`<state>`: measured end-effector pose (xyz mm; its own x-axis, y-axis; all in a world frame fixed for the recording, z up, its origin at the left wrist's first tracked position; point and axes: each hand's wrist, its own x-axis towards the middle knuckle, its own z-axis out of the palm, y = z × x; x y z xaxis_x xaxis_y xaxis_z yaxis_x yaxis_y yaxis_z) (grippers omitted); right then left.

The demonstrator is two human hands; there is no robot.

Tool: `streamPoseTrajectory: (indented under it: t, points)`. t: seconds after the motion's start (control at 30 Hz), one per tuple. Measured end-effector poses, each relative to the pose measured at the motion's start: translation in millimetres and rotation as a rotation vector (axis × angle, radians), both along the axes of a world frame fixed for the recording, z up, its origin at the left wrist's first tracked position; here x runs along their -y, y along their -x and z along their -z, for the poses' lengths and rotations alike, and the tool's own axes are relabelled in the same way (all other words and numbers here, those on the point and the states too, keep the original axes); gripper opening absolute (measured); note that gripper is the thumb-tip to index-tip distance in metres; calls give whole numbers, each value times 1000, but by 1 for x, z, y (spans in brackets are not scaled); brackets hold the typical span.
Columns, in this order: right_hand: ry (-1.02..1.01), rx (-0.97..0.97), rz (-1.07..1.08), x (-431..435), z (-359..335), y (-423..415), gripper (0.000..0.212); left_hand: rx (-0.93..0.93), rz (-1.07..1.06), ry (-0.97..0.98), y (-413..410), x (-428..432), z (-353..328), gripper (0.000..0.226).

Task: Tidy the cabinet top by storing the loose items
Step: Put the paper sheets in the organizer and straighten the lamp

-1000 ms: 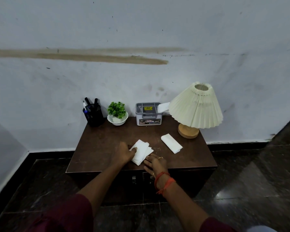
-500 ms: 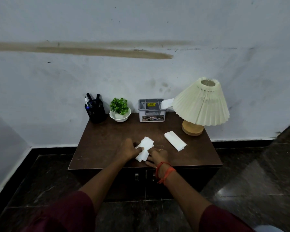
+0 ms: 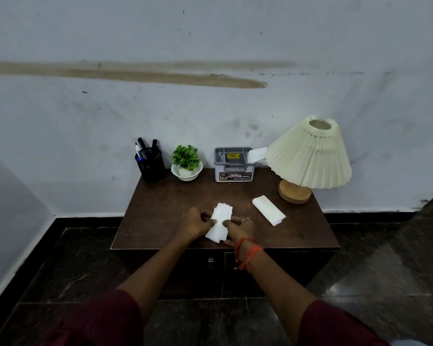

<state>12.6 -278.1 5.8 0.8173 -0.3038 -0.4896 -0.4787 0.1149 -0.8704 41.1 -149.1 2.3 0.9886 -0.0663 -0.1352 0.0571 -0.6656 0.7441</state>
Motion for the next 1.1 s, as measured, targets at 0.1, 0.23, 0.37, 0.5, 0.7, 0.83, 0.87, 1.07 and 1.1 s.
streamPoseTrajectory:
  t: [0.1, 0.23, 0.37, 0.5, 0.7, 0.83, 0.87, 1.07, 1.1]
  points:
    - [17, 32, 16, -2, -1, 2, 21, 4, 7, 20, 4, -3, 0, 24]
    - [44, 49, 1, -3, 0, 5, 30, -37, 8, 83, 12, -9, 1, 27]
    - [96, 57, -67, -5, -5, 6, 42, -46, -19, 131, 18, -15, 0, 31]
    - [86, 71, -129, -1, -12, 3, 41, -17, -110, 239, 19, -17, -2, 42]
    - [6, 114, -143, 4, -19, -11, 35, -206, -212, 650, 14, -7, -13, 39]
    - [3, 153, -154, 12, -23, -21, 31, -197, -249, 746, 8, 5, -20, 31]
    - [4, 154, -155, 13, -23, -23, 32, -189, -273, 766, 6, 8, -20, 32]
    - [57, 158, -135, 19, -14, -34, 31, -256, -351, 835, -5, 20, -19, 32]
    - [59, 164, -119, 18, -12, -35, 32, -269, -352, 839, -4, 23, -20, 28]
